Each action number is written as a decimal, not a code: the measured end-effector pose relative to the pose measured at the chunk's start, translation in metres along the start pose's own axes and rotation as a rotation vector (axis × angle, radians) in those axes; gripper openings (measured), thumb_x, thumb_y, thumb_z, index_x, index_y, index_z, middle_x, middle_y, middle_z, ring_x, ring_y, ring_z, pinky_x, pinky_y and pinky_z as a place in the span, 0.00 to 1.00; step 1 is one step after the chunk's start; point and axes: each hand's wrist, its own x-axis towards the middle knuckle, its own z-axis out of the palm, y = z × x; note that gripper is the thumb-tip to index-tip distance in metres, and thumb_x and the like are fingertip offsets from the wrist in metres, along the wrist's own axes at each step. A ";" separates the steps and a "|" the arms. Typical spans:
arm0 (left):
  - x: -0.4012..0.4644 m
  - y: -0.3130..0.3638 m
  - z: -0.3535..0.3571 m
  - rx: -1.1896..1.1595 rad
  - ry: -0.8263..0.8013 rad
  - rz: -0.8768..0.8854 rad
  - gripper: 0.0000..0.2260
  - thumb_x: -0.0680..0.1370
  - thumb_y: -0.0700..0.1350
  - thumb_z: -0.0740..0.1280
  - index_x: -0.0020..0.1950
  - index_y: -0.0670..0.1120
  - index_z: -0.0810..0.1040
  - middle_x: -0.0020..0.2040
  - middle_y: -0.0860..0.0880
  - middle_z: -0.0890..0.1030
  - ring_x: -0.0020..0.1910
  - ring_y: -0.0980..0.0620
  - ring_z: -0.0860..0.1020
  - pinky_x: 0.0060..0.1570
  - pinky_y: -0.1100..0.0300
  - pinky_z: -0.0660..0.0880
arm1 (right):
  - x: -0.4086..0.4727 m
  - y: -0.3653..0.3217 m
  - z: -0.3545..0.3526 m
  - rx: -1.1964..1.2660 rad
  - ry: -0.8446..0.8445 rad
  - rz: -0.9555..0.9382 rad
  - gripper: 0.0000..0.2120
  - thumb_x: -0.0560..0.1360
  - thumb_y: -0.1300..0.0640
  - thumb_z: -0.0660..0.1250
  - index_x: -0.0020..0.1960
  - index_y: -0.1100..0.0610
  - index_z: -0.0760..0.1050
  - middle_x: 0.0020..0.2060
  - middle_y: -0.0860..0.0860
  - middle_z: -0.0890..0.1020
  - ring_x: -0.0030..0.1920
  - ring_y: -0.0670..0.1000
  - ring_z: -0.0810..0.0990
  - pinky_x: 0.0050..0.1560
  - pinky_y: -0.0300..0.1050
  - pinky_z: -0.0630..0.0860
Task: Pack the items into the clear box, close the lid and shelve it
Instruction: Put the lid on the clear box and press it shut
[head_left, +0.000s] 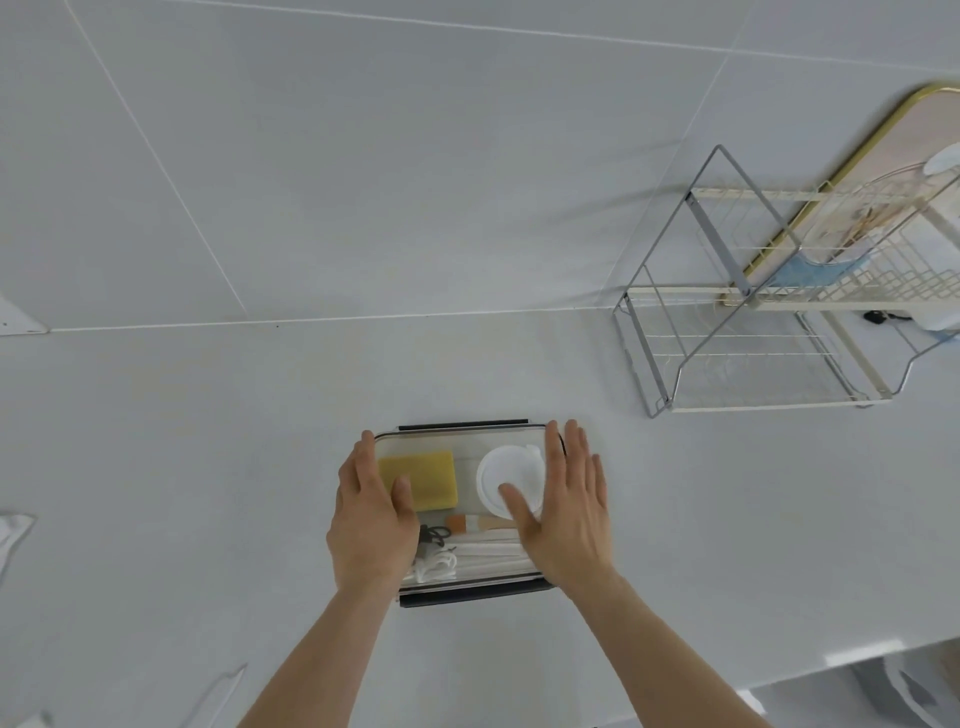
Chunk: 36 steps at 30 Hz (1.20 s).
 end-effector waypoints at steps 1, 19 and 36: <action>0.000 0.000 0.000 -0.003 -0.009 0.001 0.27 0.81 0.47 0.60 0.78 0.51 0.53 0.75 0.46 0.63 0.68 0.40 0.70 0.52 0.41 0.76 | -0.005 -0.005 -0.001 0.000 0.017 -0.135 0.43 0.78 0.32 0.58 0.82 0.55 0.48 0.81 0.56 0.54 0.81 0.56 0.49 0.79 0.58 0.51; 0.052 0.025 0.023 0.424 -0.056 0.592 0.16 0.82 0.51 0.56 0.69 0.51 0.71 0.61 0.51 0.80 0.61 0.47 0.74 0.70 0.49 0.63 | -0.018 -0.016 0.004 -0.231 -0.365 -0.486 0.59 0.61 0.19 0.61 0.82 0.47 0.46 0.82 0.49 0.48 0.81 0.55 0.43 0.78 0.63 0.52; 0.058 0.022 0.031 0.440 -0.052 0.594 0.14 0.82 0.51 0.54 0.64 0.53 0.71 0.55 0.52 0.80 0.55 0.46 0.75 0.63 0.49 0.66 | -0.018 -0.017 0.005 -0.244 -0.349 -0.489 0.56 0.64 0.21 0.60 0.82 0.48 0.46 0.82 0.51 0.50 0.81 0.55 0.43 0.77 0.63 0.51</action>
